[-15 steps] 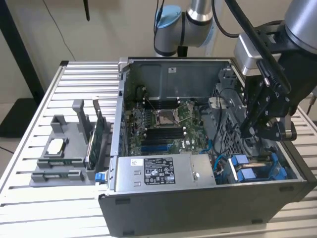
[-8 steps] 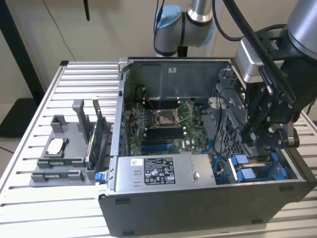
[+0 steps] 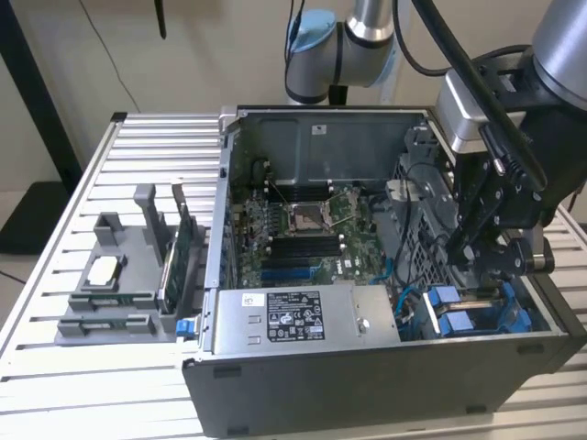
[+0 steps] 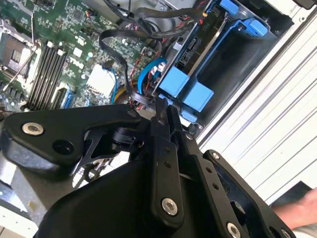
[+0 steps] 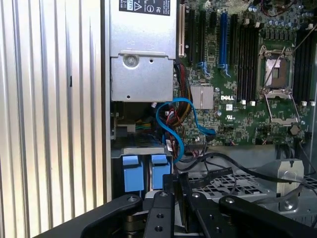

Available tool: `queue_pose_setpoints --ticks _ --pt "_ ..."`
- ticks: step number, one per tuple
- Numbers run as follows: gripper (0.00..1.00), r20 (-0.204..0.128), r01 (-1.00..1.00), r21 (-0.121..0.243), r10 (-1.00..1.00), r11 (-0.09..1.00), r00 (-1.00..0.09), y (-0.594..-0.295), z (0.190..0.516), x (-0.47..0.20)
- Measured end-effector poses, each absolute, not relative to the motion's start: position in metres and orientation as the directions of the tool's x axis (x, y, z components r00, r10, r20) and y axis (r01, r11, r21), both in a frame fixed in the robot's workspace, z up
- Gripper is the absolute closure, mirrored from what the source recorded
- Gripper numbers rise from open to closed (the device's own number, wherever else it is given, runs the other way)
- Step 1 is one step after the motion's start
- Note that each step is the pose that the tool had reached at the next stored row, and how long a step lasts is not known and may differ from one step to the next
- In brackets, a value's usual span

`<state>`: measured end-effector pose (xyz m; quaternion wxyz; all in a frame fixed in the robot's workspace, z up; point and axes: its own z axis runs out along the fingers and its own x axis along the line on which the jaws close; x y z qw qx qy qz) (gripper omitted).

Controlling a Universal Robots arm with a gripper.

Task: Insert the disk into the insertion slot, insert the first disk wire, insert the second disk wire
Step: 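Insert the second disk wire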

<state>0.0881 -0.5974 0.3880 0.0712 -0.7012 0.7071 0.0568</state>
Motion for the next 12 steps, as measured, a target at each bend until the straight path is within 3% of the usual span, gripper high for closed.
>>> queue_pose_setpoints --ticks 12 --pt "0.84 -0.180 -1.000 -0.024 -0.984 0.010 -0.006 -0.5975 0.3780 0.0926"
